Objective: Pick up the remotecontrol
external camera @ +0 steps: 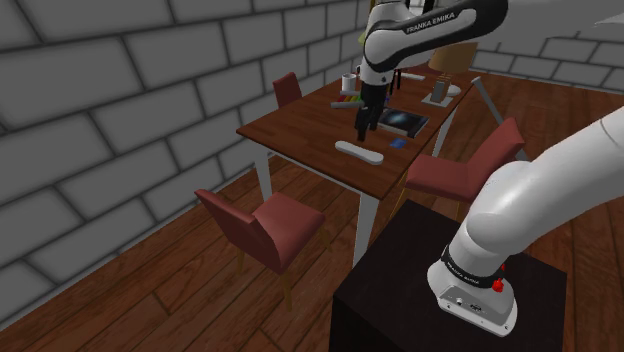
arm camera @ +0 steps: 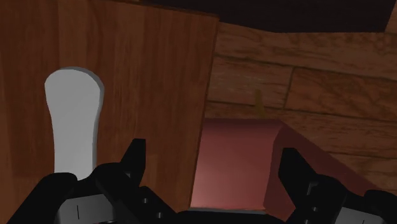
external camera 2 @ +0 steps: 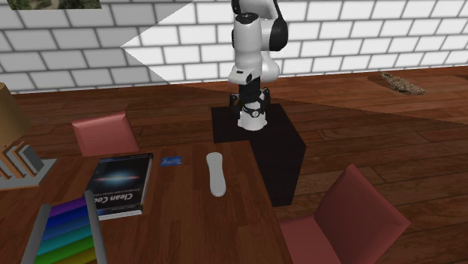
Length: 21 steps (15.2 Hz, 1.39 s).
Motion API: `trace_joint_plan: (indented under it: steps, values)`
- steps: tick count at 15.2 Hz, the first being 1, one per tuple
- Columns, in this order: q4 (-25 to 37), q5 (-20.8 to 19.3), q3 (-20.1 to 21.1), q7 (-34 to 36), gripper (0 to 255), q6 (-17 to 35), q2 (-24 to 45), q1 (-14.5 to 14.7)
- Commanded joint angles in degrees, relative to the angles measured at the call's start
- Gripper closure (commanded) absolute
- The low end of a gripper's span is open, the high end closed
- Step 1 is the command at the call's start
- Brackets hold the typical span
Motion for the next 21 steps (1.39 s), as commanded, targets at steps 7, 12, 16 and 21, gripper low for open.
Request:
trace_joint_plan:
  steps: [7,12,16,21]
  values:
    - [4.3,0.2,-4.9,-7.4,0,11.1,15.1,-1.3]
    - [9.5,2.6,-7.1,-12.6,0,16.5,25.6,-2.3]
    - [15.0,5.6,-7.8,-16.8,0,19.6,34.3,-3.7]
    - [14.7,6.9,-7.5,-17.9,0,22.6,37.1,-4.2]
